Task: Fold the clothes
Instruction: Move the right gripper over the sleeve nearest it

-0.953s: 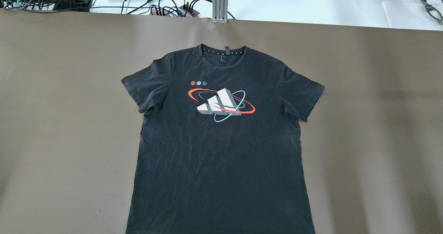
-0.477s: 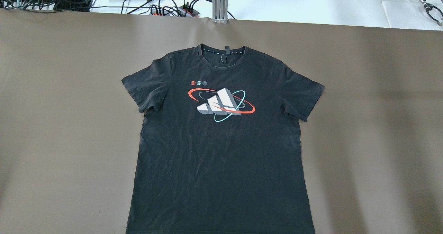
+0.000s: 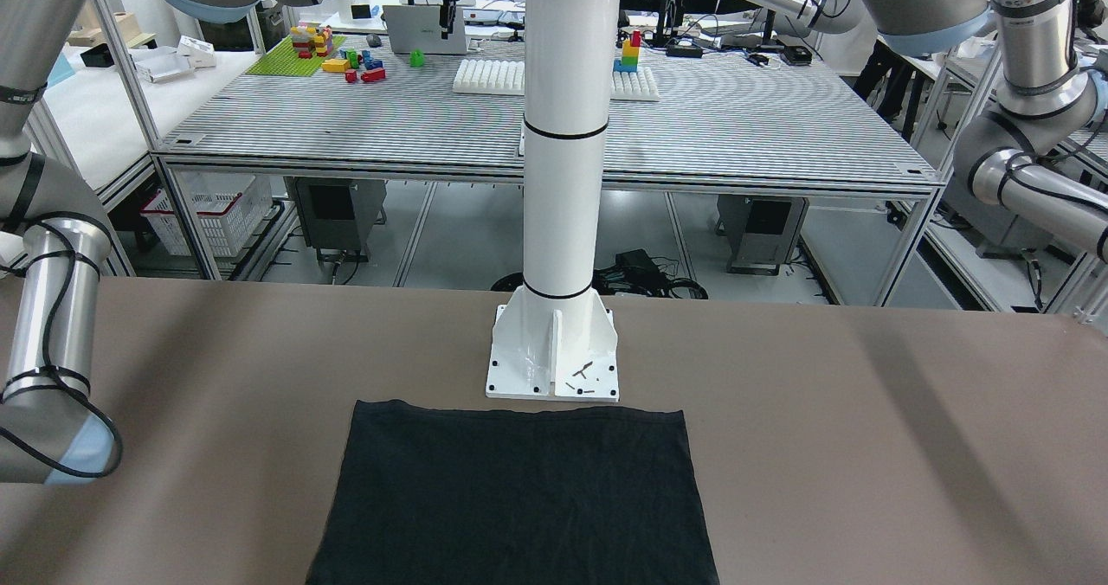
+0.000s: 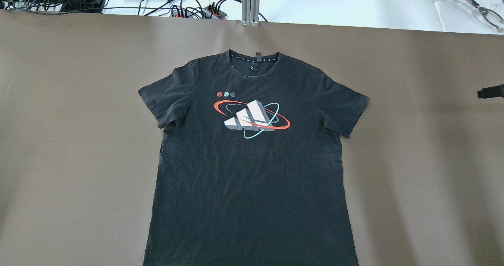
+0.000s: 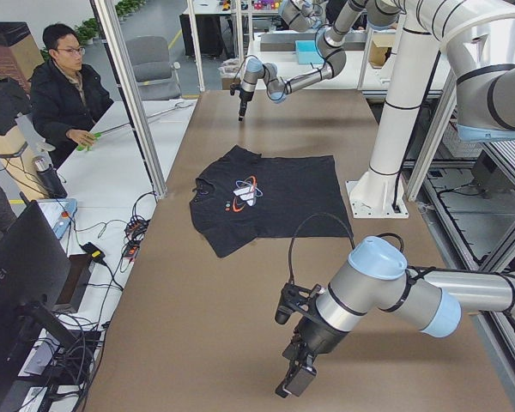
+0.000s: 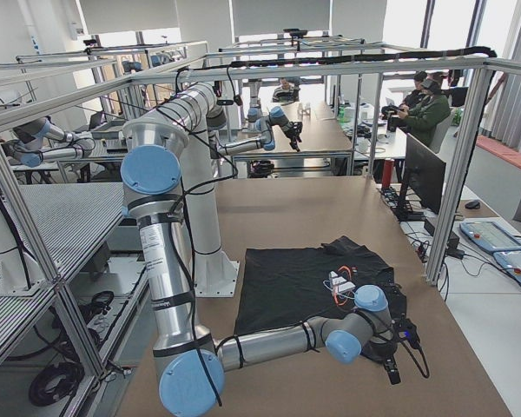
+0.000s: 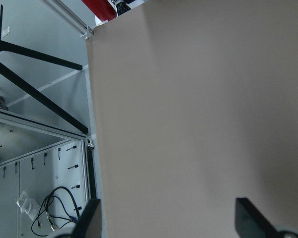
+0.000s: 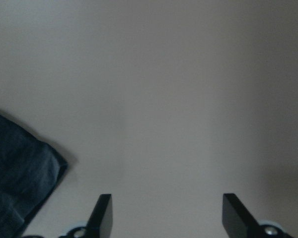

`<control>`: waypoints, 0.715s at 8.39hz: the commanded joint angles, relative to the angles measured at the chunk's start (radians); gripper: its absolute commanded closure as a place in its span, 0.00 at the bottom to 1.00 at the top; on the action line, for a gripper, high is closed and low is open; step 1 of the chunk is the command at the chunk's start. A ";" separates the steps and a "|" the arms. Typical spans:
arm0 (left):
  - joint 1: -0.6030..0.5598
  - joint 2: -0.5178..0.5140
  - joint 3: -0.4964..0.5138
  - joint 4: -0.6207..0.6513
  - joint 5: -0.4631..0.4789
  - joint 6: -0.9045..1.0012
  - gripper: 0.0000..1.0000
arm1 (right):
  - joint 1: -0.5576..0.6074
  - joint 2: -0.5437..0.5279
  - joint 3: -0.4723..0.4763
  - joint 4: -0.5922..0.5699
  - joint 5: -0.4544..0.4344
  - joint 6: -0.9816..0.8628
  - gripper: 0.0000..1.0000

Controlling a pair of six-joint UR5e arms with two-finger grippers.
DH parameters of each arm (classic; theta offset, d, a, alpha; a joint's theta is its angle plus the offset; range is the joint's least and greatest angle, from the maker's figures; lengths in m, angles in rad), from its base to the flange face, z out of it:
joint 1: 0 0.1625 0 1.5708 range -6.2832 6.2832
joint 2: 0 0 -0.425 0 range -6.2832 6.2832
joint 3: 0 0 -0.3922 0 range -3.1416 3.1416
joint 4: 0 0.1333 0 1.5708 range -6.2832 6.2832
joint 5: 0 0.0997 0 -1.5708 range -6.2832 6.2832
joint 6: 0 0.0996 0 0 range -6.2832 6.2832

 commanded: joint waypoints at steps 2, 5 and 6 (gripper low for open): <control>0.017 -0.024 0.042 -0.001 -0.002 -0.024 0.06 | -0.106 0.085 -0.093 0.003 -0.060 0.064 0.27; 0.017 -0.028 0.049 -0.003 -0.002 -0.023 0.06 | -0.184 0.099 -0.142 0.055 -0.166 0.071 0.25; 0.017 -0.028 0.048 -0.003 -0.002 -0.023 0.06 | -0.189 0.131 -0.185 0.086 -0.170 0.087 0.27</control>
